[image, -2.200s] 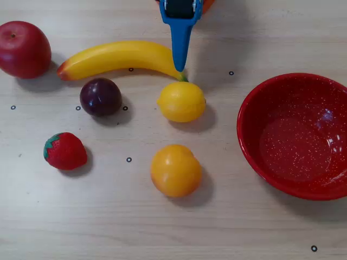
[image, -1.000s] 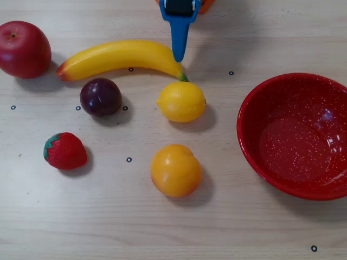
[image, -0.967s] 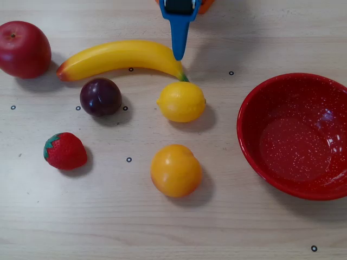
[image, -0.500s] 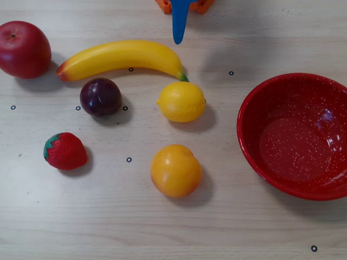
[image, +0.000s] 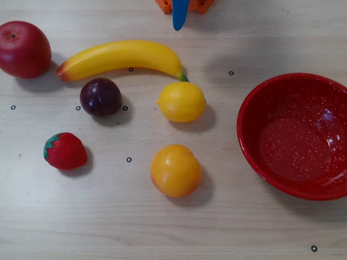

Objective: Put the lemon in the red bowl.

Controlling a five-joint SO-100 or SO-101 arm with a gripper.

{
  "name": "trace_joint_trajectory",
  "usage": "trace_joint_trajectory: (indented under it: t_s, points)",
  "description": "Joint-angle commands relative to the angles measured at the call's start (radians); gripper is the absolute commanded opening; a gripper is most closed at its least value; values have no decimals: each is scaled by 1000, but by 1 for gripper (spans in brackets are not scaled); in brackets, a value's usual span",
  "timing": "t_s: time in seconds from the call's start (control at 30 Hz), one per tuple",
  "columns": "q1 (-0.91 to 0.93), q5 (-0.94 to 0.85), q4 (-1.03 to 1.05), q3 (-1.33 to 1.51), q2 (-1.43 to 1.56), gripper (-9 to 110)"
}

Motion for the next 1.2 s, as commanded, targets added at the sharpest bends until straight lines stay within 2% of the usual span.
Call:
trace_joint_trajectory:
  t_s: [0.0, 0.27, 0.57, 0.7, 1.17]
  points:
    - [-57, 63, 40, -141, -43, 3]
    - [-55, 72, 117, -250, -155, 16]
    - [-61, 75, 153, -272, -264, 51]
    - [-60, 67, 143, -285, -345, 60]
    - [-18, 60, -3, -394, -615, 65]
